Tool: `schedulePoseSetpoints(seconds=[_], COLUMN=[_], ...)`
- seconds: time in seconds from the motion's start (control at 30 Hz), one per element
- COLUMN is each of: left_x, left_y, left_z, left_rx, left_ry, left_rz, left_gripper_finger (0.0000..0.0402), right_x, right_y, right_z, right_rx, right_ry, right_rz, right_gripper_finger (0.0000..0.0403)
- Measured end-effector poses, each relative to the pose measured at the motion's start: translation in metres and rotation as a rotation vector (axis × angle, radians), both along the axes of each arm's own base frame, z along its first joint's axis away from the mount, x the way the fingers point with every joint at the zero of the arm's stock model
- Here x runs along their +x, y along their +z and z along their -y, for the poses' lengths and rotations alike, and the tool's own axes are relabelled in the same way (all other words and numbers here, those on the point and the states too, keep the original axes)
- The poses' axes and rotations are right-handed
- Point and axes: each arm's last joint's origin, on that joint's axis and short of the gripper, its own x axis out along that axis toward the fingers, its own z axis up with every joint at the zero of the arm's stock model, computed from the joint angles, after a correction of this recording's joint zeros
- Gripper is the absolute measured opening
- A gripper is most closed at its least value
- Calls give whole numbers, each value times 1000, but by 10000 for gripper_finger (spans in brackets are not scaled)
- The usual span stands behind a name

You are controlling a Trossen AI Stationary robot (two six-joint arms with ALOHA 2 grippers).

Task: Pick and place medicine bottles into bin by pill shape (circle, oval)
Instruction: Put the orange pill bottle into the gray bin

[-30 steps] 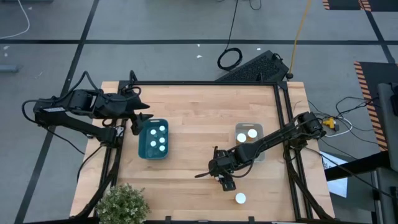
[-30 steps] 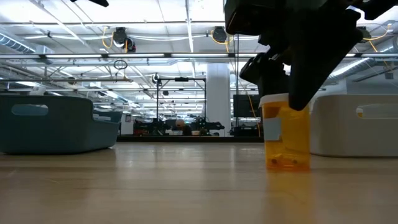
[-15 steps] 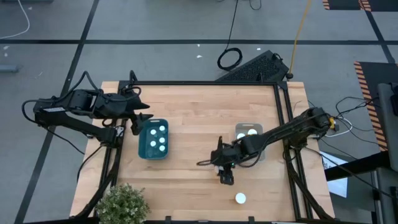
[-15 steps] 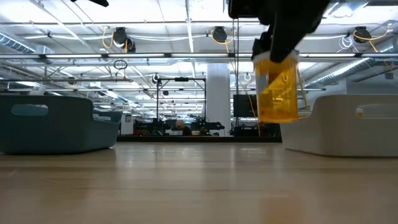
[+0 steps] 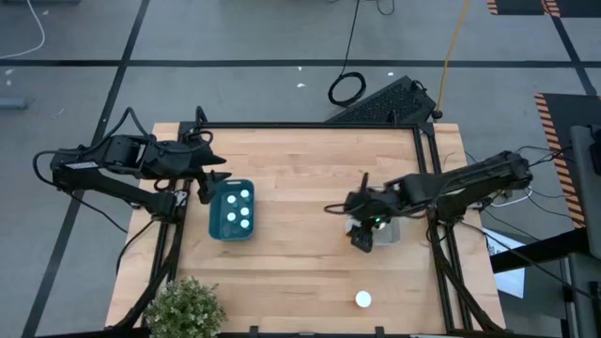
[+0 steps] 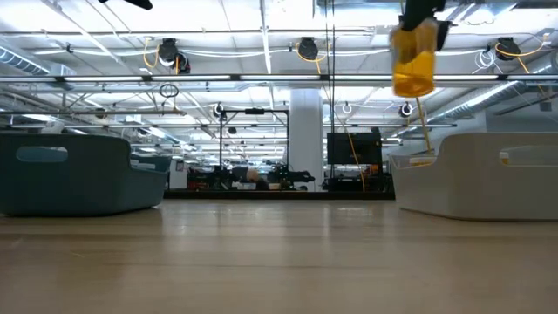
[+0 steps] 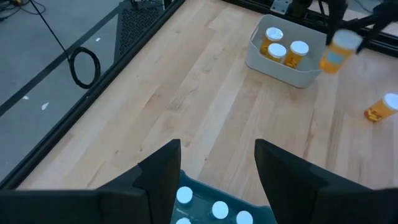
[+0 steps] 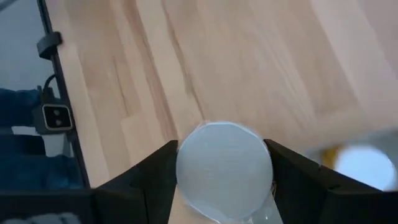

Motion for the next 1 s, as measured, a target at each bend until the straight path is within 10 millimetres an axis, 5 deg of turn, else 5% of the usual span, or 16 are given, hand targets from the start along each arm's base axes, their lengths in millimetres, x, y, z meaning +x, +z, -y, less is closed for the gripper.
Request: schedulePoseSetpoints(seconds=[0.33, 1.0], left_x=[0, 0], left_y=[0, 0], left_z=[0, 0], left_rx=[-18, -21], left_ry=[16, 19], left_rz=[6, 7], left_gripper_finger=[209, 209], right_x=[-40, -38], right_y=[19, -47], right_z=[10, 17], right_rx=[-2, 49], right_ry=[-49, -157], right_rz=[-69, -130], right_gripper_finger=[210, 210])
